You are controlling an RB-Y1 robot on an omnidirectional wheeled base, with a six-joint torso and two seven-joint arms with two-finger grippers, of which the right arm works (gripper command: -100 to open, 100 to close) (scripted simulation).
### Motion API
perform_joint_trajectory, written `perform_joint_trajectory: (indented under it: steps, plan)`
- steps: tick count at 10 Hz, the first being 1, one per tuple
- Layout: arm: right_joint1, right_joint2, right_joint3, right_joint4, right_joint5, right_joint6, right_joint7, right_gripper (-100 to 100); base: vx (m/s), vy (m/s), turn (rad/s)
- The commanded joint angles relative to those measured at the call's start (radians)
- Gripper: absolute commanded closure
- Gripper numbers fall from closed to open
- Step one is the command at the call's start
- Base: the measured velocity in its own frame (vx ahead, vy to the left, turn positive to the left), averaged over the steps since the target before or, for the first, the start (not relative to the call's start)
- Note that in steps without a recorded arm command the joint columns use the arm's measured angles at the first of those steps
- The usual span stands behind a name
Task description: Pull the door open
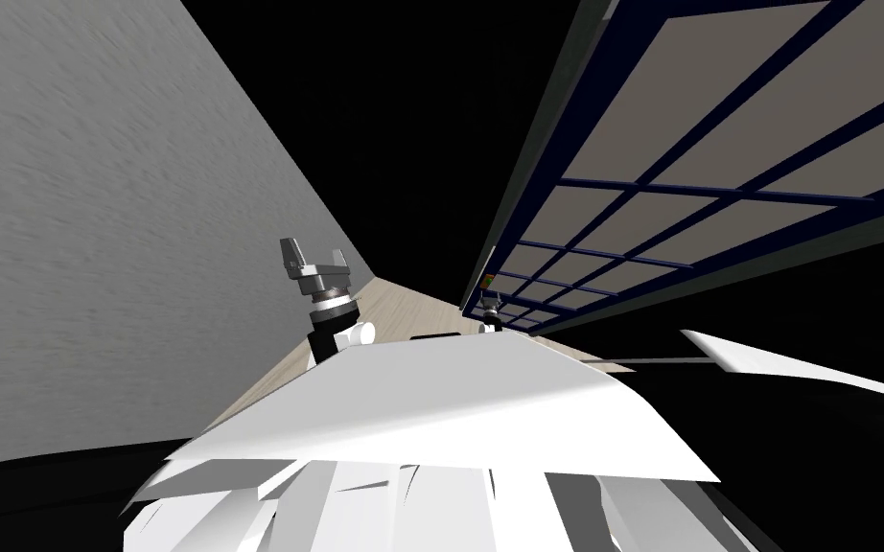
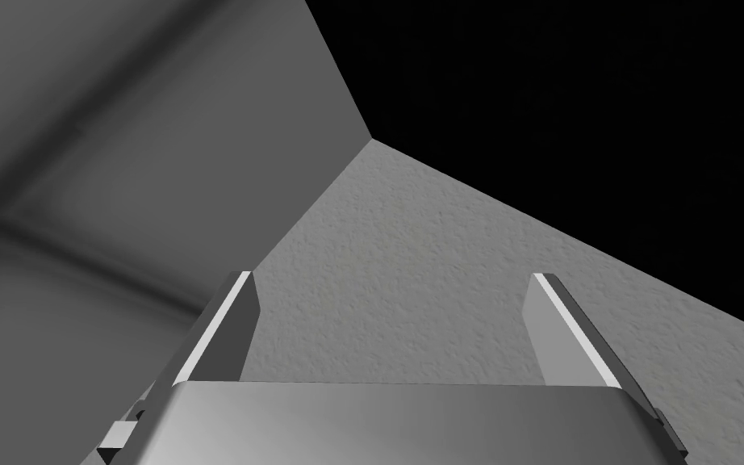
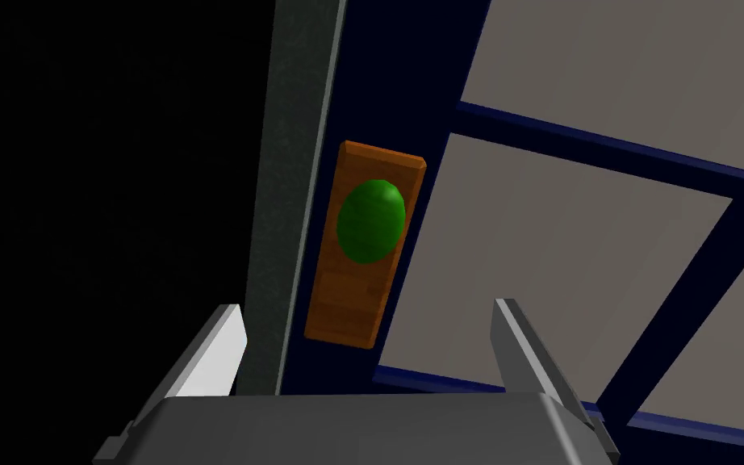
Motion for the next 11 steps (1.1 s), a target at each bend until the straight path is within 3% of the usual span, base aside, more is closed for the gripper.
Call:
perform_joint_trajectory:
  steps: [1, 8, 10, 11]
  plan:
    - [-0.001, 0.002, 0.003, -0.003, -0.009, 0.001, -0.035, -100, -0.052, -0.005, 0.013]
    - [-0.003, 0.017, 0.027, -0.020, -0.071, 0.007, -0.204, -100, -0.044, -0.010, 0.025]
    - [-0.003, 0.020, 0.032, -0.024, -0.083, 0.008, -0.238, -100, -0.042, -0.006, 0.015]
    - [-0.002, 0.019, 0.030, -0.023, -0.079, 0.008, -0.224, -100, -0.017, -0.006, 0.003]
